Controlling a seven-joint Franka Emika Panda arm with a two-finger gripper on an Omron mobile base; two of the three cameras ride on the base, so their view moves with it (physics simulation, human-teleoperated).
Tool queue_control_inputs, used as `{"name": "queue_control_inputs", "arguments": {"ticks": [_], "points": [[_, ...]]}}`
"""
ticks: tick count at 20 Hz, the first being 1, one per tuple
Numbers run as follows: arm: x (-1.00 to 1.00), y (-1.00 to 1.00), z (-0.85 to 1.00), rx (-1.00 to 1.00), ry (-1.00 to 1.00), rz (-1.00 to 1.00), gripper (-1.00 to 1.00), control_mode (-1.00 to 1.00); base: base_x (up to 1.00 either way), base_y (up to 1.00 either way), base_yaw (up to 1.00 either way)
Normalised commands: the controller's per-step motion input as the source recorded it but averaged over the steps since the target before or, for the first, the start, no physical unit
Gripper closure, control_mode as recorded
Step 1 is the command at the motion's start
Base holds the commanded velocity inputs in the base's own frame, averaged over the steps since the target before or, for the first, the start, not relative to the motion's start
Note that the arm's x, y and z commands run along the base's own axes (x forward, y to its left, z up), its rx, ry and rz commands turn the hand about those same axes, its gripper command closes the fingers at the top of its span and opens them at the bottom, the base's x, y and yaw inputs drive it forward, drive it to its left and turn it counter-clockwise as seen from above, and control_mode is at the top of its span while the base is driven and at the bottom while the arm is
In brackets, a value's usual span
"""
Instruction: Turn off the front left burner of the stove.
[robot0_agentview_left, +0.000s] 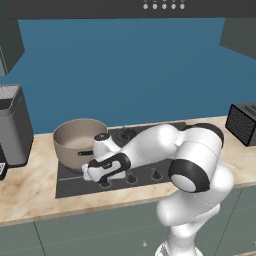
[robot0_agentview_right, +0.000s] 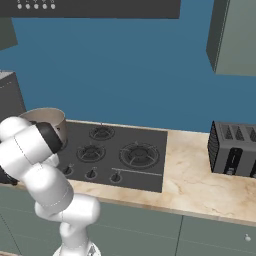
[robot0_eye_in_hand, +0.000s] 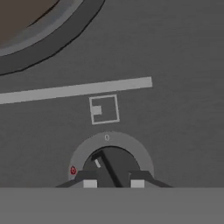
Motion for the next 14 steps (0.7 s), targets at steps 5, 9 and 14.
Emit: {"name": "queue_control_inputs", "arguments": {"ticks": [5,9,14], "points": [[-0.24,0.24,-0.02,0.02,0.0,-0.38,1.0,-1.0,0.0,0.0,0.0],[-0.22,0.29,0.0,0.03,0.0,-0.38,1.0,-1.0,0.0,0.0,0.0],[-0.22,0.29,0.0,0.04,0.0,-0.39,1.0,-1.0,0.0,0.0,0.0]]}}
